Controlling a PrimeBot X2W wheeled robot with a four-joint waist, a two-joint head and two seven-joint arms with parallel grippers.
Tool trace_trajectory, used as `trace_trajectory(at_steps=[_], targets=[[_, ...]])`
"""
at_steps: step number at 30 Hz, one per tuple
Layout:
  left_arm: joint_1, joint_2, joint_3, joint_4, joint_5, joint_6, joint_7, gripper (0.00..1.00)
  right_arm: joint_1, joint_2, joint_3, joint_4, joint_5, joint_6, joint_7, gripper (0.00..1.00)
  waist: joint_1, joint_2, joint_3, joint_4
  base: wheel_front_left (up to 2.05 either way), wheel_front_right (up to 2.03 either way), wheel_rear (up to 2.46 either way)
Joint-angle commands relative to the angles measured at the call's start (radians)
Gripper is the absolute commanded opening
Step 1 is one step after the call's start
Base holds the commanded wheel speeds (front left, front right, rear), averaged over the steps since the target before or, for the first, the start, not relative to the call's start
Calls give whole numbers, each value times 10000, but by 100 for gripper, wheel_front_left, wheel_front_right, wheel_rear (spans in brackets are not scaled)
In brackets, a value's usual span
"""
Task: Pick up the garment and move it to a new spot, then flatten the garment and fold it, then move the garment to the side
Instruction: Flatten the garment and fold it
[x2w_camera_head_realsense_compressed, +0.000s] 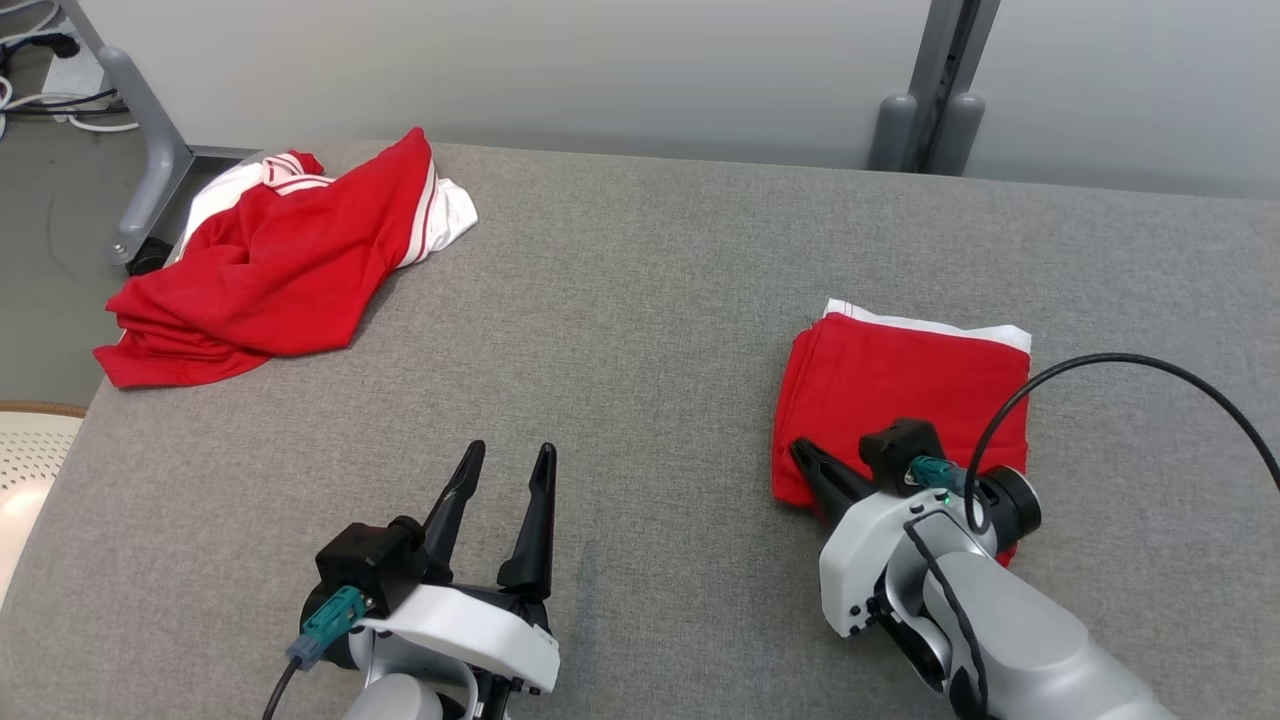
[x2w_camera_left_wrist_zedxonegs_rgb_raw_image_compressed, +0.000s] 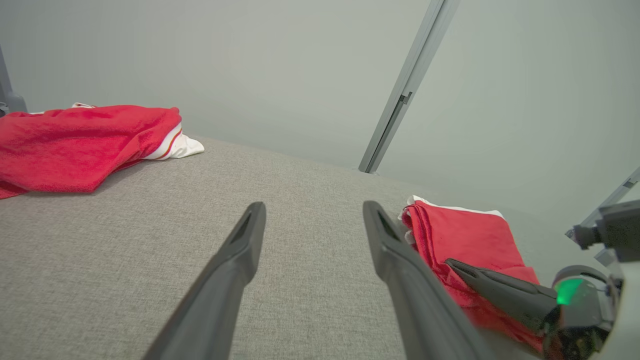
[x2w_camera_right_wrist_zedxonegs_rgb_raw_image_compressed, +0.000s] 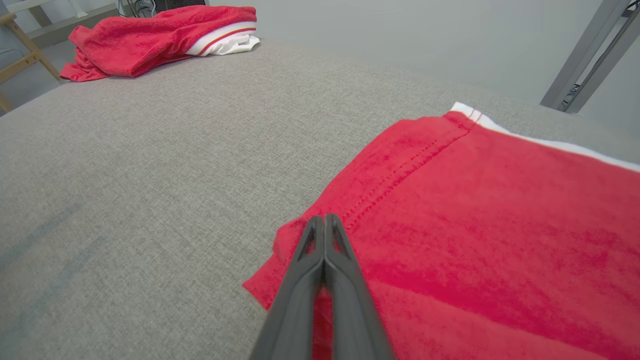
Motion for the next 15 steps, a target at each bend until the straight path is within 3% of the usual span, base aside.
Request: trace_trajectory(at_steps=[1,15], targets=[[-107,15,26,-1,81,-33,-49,100,-83,-12,193,78,50,2,-33,0,0,0,29,44,0,0,0],[-111,7,201,-76,117,25,-49,100,-213,-16,1501,-79,628,2,-37,0,0,0,159,-136,0,0,0]])
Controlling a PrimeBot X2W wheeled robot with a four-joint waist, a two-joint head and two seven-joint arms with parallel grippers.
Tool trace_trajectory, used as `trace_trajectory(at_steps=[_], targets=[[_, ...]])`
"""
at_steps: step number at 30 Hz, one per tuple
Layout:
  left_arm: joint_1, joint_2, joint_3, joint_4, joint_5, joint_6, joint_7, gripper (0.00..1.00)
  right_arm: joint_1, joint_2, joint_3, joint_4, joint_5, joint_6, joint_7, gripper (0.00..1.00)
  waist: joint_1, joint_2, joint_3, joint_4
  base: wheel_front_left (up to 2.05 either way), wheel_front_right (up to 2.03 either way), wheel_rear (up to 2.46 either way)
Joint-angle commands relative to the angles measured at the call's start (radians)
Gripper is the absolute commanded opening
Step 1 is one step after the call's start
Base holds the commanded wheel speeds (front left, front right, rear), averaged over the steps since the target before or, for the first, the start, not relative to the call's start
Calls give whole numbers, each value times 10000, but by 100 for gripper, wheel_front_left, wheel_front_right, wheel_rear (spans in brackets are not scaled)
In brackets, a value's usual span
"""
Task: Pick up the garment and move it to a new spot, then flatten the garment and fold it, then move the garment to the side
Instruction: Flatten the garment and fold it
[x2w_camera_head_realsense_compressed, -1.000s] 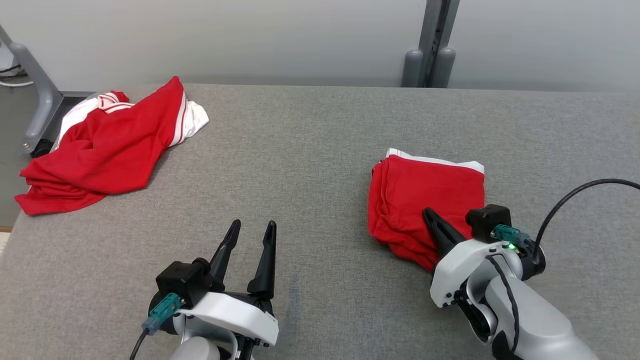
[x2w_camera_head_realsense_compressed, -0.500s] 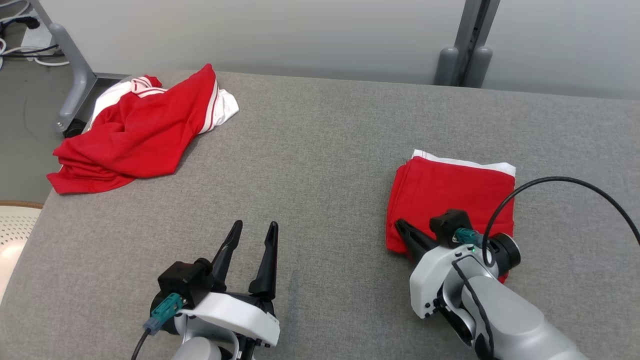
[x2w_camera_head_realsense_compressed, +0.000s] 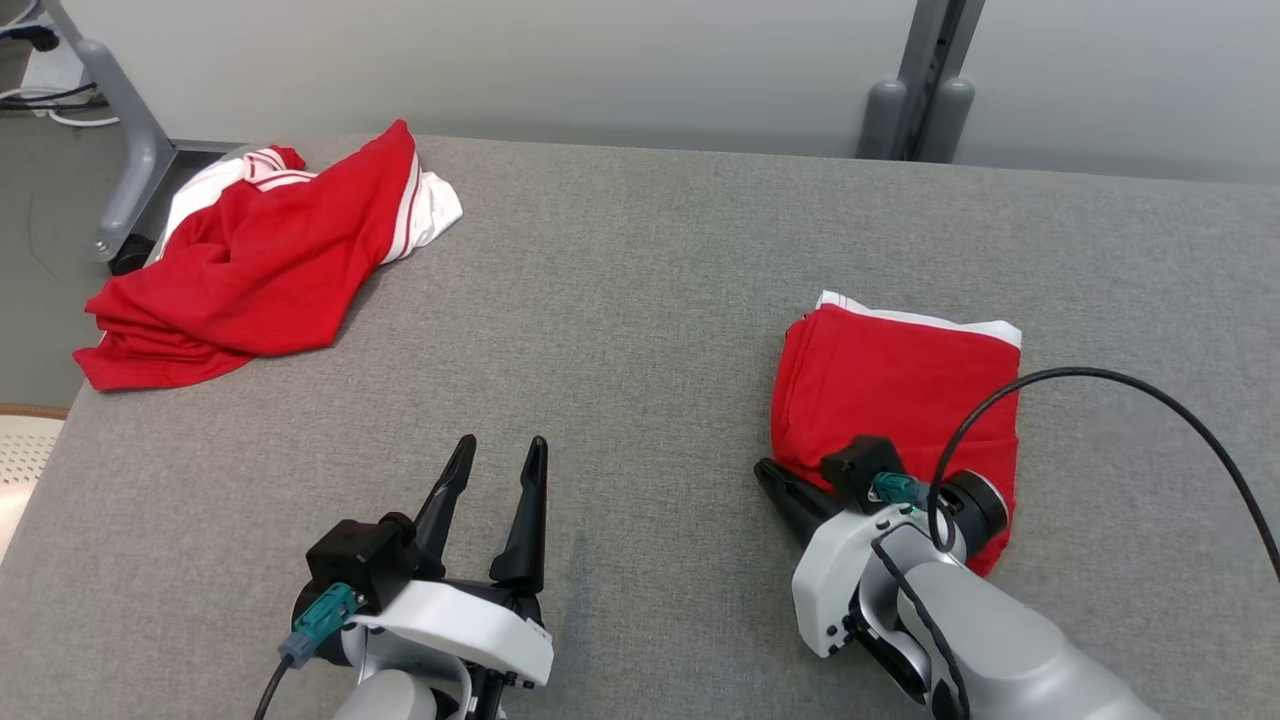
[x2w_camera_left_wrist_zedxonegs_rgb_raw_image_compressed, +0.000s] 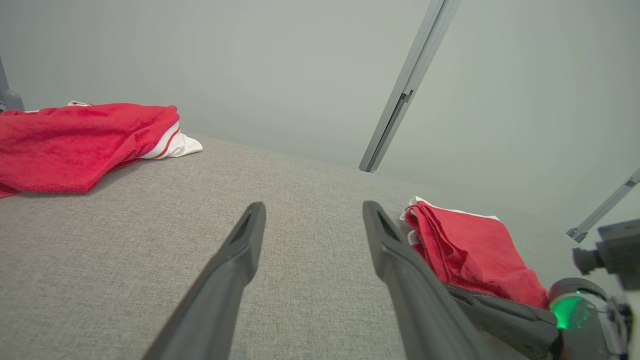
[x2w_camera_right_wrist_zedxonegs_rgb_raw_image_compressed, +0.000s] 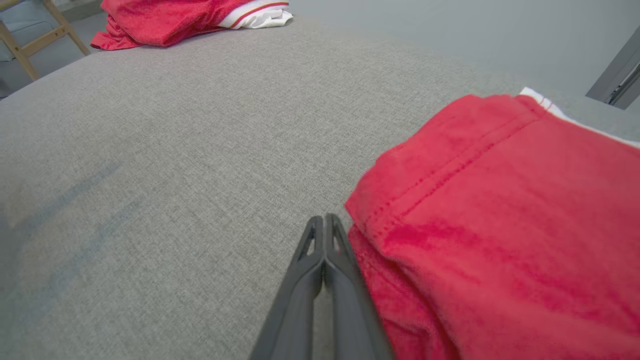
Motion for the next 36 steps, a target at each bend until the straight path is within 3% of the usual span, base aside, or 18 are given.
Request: trace_trajectory(at_steps=[1,8,10,12,13,15,27,36], targets=[[-90,20,48,-28,63,4,-49,100,-157,-45,4,-83,46,2,-79,0,0,0,-17,-58,0,0,0],[1,63,151,-63,103,19,-49,100,-213,-175,-1063,-1356,-496,2,-86,0,0,0,-172,-478,0,0,0],[18,80,163,-55,109,25,-49,100,-19,-267,-1721,-1851,-845,2,-89,28,0,0,-238,-594,0,0,0],[15,104,178,-50,113,33,-49,100,213,-334,-2389,-2300,-1292,2,-89,47,0,0,-302,-715,0,0,0],[7,116,194,-49,120,38,-49,100,336,-366,-2761,-2543,-1517,2,-89,69,0,0,-337,-781,0,0,0],[-44,174,191,-53,187,39,-49,100,685,-394,-3468,-2914,-1904,2,-90,100,0,0,-405,-904,0,0,0],[-23,177,407,-171,459,186,-49,100,2801,-418,-7283,-5411,-3896,2,-92,100,0,0,-715,-1610,0,0,0],[471,99,852,-239,650,234,-48,100,4760,-90,-9198,-7343,-4276,2,-92,100,0,0,-942,-1929,0,0,0]])
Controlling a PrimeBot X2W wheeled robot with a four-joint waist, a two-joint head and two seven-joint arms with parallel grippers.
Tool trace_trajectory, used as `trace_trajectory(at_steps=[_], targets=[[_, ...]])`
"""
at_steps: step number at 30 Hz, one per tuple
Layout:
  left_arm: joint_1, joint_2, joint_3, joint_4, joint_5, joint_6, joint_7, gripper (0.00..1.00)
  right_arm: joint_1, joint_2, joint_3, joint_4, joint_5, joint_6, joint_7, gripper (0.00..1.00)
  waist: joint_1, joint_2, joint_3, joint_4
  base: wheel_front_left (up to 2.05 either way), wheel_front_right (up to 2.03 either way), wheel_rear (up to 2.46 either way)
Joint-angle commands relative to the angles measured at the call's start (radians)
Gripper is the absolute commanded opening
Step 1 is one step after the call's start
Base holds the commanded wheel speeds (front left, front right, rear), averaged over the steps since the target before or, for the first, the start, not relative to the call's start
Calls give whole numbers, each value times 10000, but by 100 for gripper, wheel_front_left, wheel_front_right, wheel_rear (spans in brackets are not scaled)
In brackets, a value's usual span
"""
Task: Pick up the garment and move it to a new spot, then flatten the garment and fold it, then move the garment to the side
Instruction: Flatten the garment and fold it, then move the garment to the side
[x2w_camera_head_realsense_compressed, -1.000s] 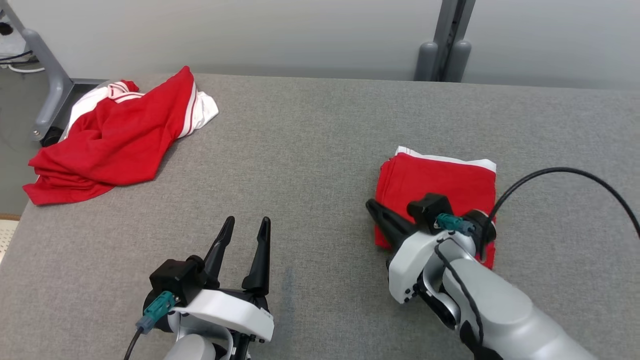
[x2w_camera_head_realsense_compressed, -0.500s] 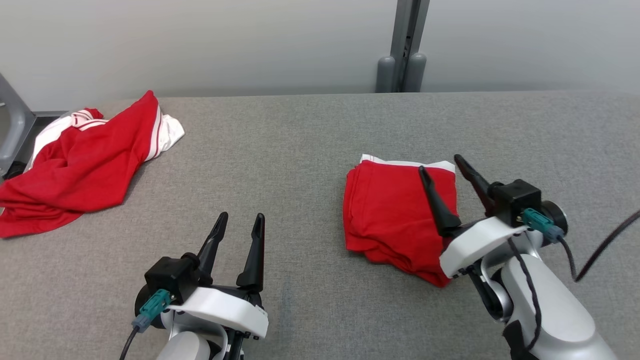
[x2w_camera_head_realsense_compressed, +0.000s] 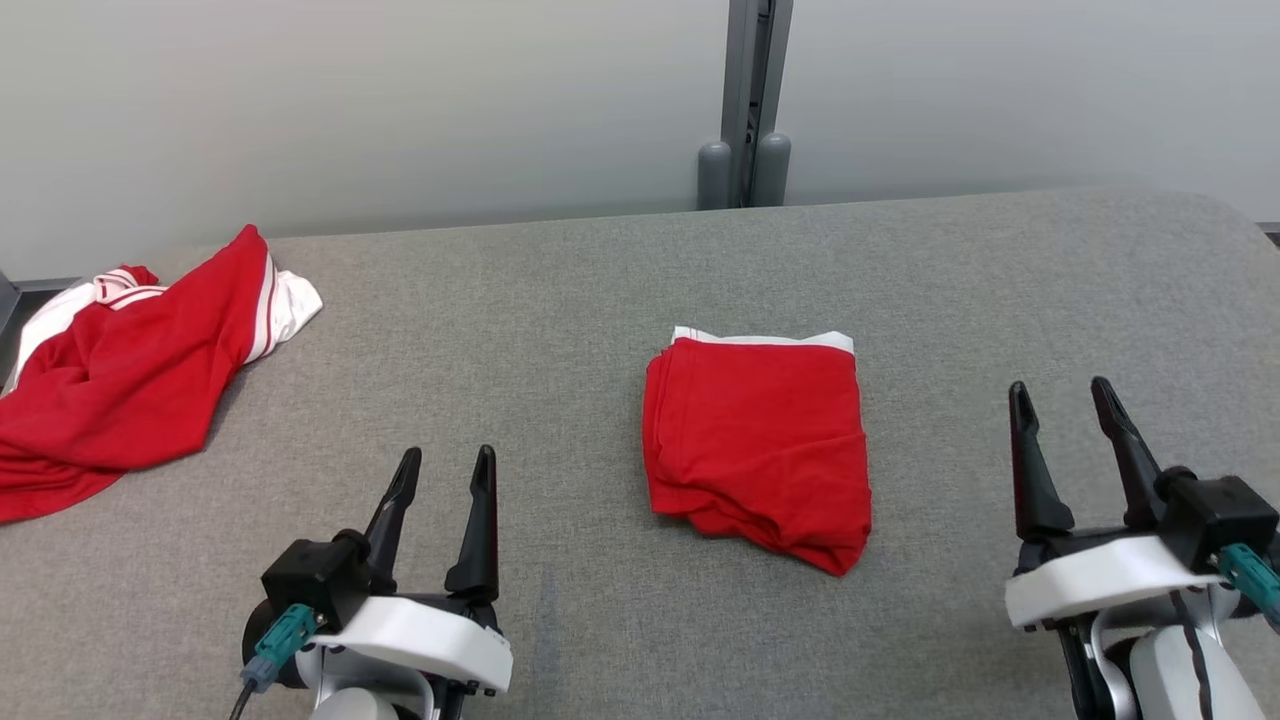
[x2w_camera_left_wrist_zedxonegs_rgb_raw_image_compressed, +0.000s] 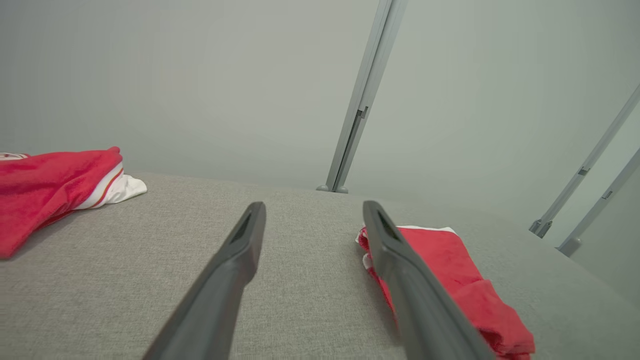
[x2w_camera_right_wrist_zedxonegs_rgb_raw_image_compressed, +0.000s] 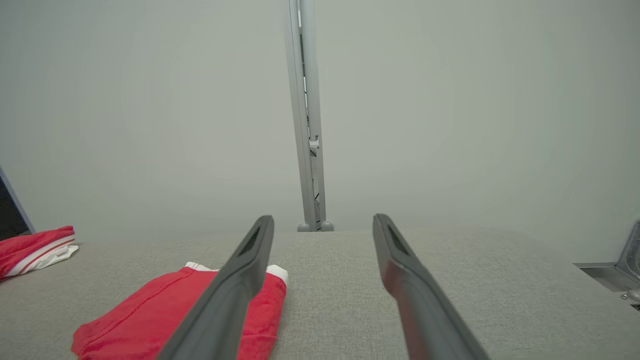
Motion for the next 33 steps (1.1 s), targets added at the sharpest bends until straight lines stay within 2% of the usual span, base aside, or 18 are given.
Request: trace_trajectory(at_steps=[1,4,10,17,33], targets=[[213,20,153,-41,133,38,-49,100,412,22,-184,-357,-74,2,-49,100,0,-1,-65,-65,0,0,0],[502,26,413,-73,349,89,-49,100,981,61,-66,-899,181,2,-50,100,0,-1,-136,-126,0,0,0],[927,-33,802,-256,527,147,-48,100,1350,42,202,-1196,483,2,-50,100,0,-1,-206,-133,0,0,0],[1280,-119,1148,-392,737,85,-49,100,1517,45,262,-1163,647,2,-50,100,0,-1,-320,-13,0,0,0],[1326,-218,1283,-255,1016,-92,-50,100,1508,47,380,-958,735,2,-51,100,0,-1,-440,-20,0,0,0]])
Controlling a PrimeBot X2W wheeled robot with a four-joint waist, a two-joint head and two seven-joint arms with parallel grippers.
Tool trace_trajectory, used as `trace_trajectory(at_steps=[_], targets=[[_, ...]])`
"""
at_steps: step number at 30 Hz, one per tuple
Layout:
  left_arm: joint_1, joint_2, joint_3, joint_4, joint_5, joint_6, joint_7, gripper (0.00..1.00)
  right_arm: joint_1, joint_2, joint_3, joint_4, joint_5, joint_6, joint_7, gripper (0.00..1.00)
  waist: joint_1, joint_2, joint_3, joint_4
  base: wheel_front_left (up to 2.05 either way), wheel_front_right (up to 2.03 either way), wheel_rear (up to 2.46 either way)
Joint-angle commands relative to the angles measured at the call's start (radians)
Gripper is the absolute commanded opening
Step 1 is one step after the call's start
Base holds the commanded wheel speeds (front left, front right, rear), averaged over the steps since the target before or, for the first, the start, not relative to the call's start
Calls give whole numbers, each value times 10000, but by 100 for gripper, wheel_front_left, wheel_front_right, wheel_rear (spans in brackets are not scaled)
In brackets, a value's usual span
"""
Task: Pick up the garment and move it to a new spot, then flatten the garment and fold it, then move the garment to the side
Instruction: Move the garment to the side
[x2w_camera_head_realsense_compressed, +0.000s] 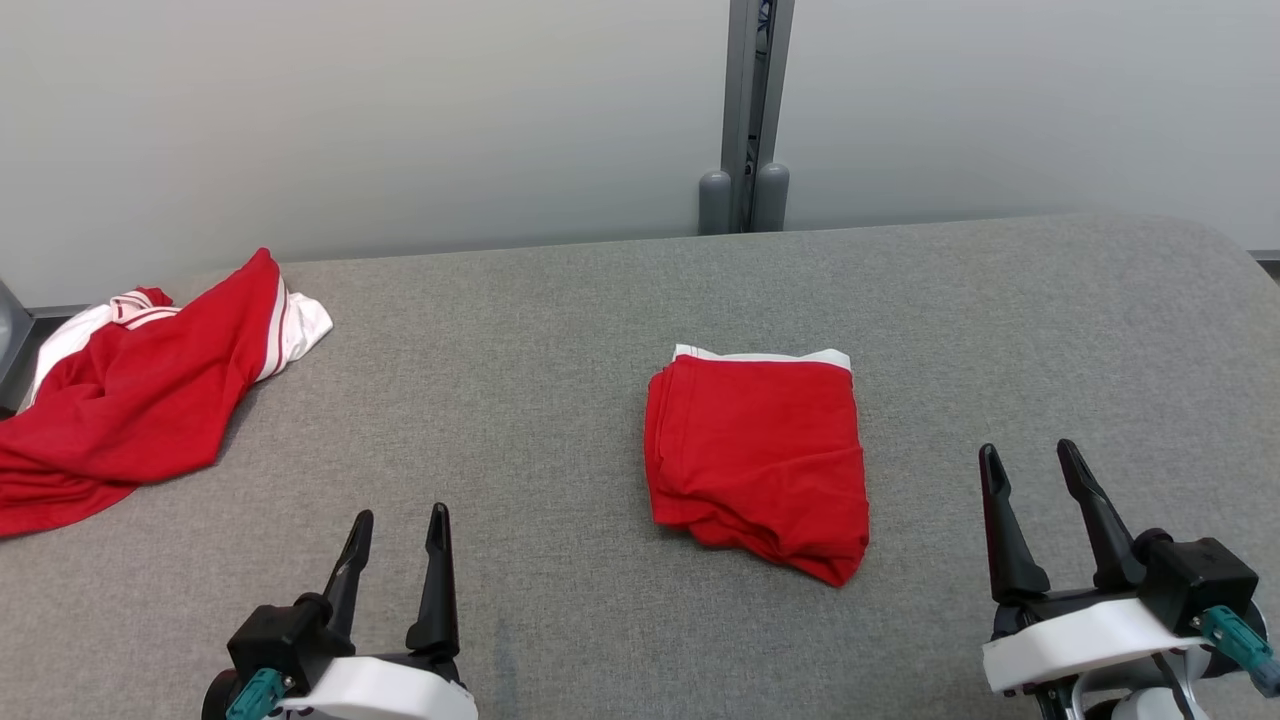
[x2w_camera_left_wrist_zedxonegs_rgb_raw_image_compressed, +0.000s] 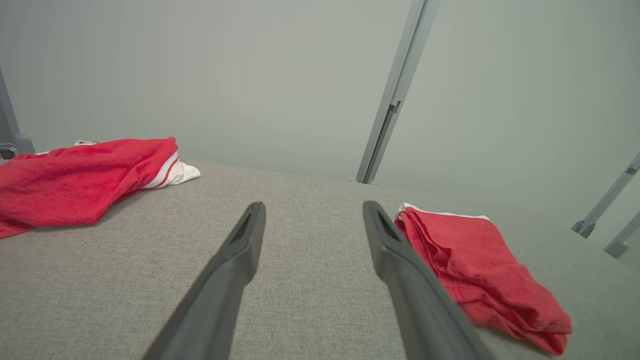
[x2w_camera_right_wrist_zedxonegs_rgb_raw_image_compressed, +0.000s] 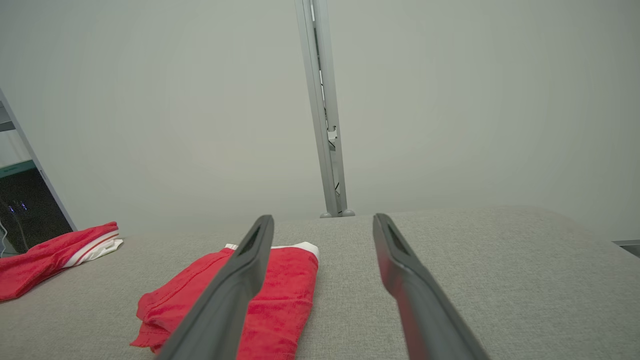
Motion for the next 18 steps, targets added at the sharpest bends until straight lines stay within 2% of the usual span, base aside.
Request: trace_trajectory(at_steps=[1,10,14,18], targets=[[7,27,21,28,48,-19,-50,100,39,-45,-18,23,-9,2,-51,100,0,-1,-8,4,0,0,0],[-75,1,-33,121,65,-83,-50,100,-148,-45,-135,211,-125,2,213,100,0,-1,-34,101,0,0,0],[-121,-4,-96,148,43,-78,-50,100,-565,-48,-343,429,-329,2,932,100,0,-1,-21,214,0,0,0],[-171,-6,-142,185,22,-114,-50,100,-1021,-219,-514,687,-41,2,1735,100,0,-1,23,347,0,0,0]])
